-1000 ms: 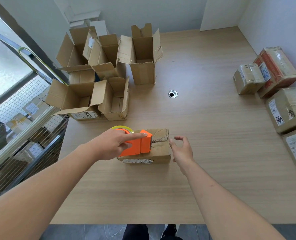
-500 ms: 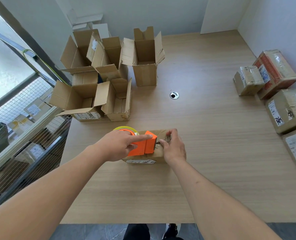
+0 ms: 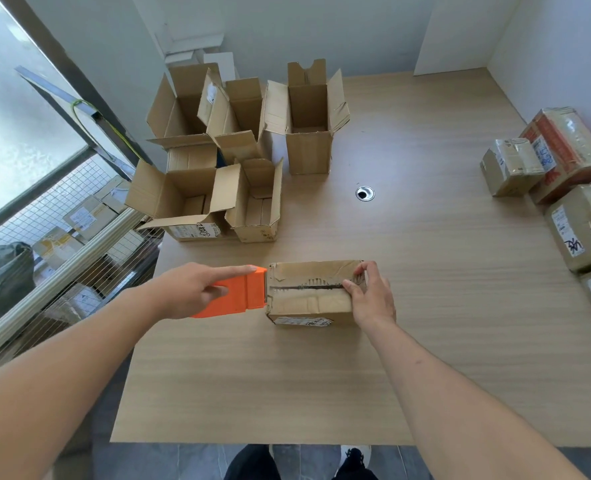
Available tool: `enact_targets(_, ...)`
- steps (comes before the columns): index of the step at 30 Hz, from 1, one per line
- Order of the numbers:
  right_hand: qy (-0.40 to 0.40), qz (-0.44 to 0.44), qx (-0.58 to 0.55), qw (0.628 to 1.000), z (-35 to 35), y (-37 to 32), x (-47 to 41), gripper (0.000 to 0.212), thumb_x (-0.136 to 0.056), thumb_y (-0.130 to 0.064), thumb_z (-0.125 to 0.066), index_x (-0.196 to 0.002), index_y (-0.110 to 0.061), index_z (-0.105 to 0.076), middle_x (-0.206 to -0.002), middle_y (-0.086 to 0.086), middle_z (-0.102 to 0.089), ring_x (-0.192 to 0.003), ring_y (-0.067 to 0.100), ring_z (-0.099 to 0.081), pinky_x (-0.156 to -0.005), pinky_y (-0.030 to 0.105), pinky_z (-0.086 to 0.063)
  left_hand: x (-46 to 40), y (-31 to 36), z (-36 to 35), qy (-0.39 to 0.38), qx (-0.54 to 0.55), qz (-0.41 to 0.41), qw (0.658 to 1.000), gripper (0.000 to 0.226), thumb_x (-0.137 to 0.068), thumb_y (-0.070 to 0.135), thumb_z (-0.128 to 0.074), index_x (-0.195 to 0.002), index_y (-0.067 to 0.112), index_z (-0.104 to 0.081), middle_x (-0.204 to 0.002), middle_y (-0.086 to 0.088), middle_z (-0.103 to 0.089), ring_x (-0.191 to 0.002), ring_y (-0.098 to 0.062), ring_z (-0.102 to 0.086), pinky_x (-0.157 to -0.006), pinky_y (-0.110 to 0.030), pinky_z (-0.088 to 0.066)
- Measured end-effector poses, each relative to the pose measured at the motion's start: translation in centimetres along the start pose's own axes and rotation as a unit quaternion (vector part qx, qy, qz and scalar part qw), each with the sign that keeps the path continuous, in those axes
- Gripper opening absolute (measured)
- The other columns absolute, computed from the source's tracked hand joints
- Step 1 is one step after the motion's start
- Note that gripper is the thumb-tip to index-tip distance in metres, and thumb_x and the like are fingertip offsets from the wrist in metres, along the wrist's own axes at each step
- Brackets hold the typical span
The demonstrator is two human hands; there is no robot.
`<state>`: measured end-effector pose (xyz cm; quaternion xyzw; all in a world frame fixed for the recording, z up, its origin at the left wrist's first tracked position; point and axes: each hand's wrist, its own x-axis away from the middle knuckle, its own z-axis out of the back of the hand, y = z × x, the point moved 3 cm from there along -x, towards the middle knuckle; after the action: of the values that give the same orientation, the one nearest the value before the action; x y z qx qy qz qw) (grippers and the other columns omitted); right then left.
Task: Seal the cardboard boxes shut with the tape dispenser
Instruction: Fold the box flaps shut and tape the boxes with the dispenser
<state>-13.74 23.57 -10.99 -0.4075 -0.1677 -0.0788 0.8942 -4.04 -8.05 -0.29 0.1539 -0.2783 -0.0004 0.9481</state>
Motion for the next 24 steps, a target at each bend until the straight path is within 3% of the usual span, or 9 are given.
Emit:
enact_targets(4, 0.035, -0.031, 0.011, 0.999, -0.4, -0.3, 0.7, 0.019, -0.096, -0.045, -0.064, -0.102, -0.04, -0.046, -0.105, 0.0, -0.047, -0.084, 0.026, -0.057, -0.076, 0.039, -0.049, -0.5, -1.8, 0.6, -0.011, 0.024, -0.006, 1.0, 0.062, -0.106, 0.037, -0.044, -0.139, 0.078, -0.012, -0.121, 0.003, -0.056, -0.095, -0.02, -0.056, -0.085, -0.043, -0.053)
enact_targets(8, 0.142, -0.022, 0.16, 0.977, -1.1, -2.2, 1.5, 0.018, -0.096, -0.034, -0.066, -0.104, -0.035, -0.05, -0.103, 0.002, -0.043, -0.089, 0.026, -0.052, -0.075, 0.036, -0.046, -2.0, -2.6, 1.1, -0.015, 0.028, -0.034, 0.999, 0.062, -0.106, 0.036, -0.045, -0.134, 0.082, -0.016, -0.113, 0.002, -0.057, -0.088, -0.018, -0.057, -0.081, -0.042, -0.054)
enact_targets(10, 0.18, -0.032, 0.248, 0.951, -2.9, -3.9, 2.3, 0.03, -0.094, -0.016, -0.066, -0.116, -0.028, -0.05, -0.111, 0.006, -0.045, -0.098, 0.028, -0.051, -0.081, 0.037, -0.045, -2.4, -2.8, 1.1, -0.03, 0.022, -0.038, 0.999, 0.061, -0.106, 0.036, -0.045, -0.134, 0.082, -0.017, -0.115, 0.001, -0.057, -0.089, -0.017, -0.056, -0.08, -0.039, -0.052)
enact_targets(12, 0.179, -0.062, 0.262, 0.946, -5.3, -5.7, 3.2, 0.047, -0.094, -0.012, -0.06, -0.136, -0.02, -0.042, -0.131, 0.012, -0.043, -0.116, 0.031, -0.048, -0.092, 0.039, -0.043, -2.7, -2.9, 0.8, -0.044, 0.019, -0.048, 0.998, 0.06, -0.106, 0.036, -0.044, -0.135, 0.08, -0.018, -0.117, 0.001, -0.055, -0.09, -0.017, -0.054, -0.079, -0.037, -0.051)
enact_targets(14, 0.137, -0.085, 0.215, 0.963, -7.6, -7.2, 3.9, 0.065, -0.101, -0.03, -0.052, -0.156, -0.012, -0.023, -0.157, 0.021, -0.025, -0.143, 0.037, -0.03, -0.115, 0.045, -0.029, -3.1, -3.1, 0.6, -0.056, 0.027, -0.056, 0.997, 0.059, -0.106, 0.035, -0.045, -0.135, 0.08, -0.02, -0.121, 0.001, -0.053, -0.094, -0.019, -0.054, -0.08, -0.037, -0.05)
enact_targets(16, 0.092, -0.091, 0.189, 0.973, -9.3, -7.6, 4.1, 0.09, -0.1, -0.06, -0.04, -0.161, -0.006, -0.001, -0.167, 0.025, 0.003, -0.155, 0.038, 0.001, -0.126, 0.047, -0.002, -3.5, -3.5, 0.6, -0.064, 0.037, -0.055, 0.996, 0.058, -0.106, 0.034, -0.046, -0.134, 0.08, -0.023, -0.126, 0.002, -0.053, -0.1, -0.022, -0.054, -0.081, -0.036, -0.048)
enact_targets(19, 0.064, -0.08, 0.214, 0.971, -10.5, -6.4, 4.4, 0.115, -0.089, -0.083, -0.031, -0.158, -0.004, 0.018, -0.164, 0.024, 0.025, -0.152, 0.035, 0.024, -0.124, 0.047, 0.016, -3.9, -4.4, 0.5, -0.076, 0.066, -0.051, 0.994, 0.057, -0.106, 0.034, -0.047, -0.135, 0.078, -0.027, -0.134, 0.005, -0.048, -0.109, -0.024, -0.051, -0.085, -0.035, -0.041)
enact_targets(24, 0.051, -0.071, 0.228, 0.97, -10.9, -6.0, 4.6, 0.127, -0.081, -0.092, -0.03, -0.155, -0.006, 0.025, -0.161, 0.021, 0.033, -0.149, 0.031, 0.034, -0.121, 0.046, 0.021, -4.5, -5.7, 0.4, -0.086, 0.104, -0.046, 0.99, 0.054, -0.106, 0.037, -0.046, -0.133, 0.08, -0.026, -0.139, 0.01, -0.045, -0.114, -0.024, -0.048, -0.091, -0.036, -0.039)
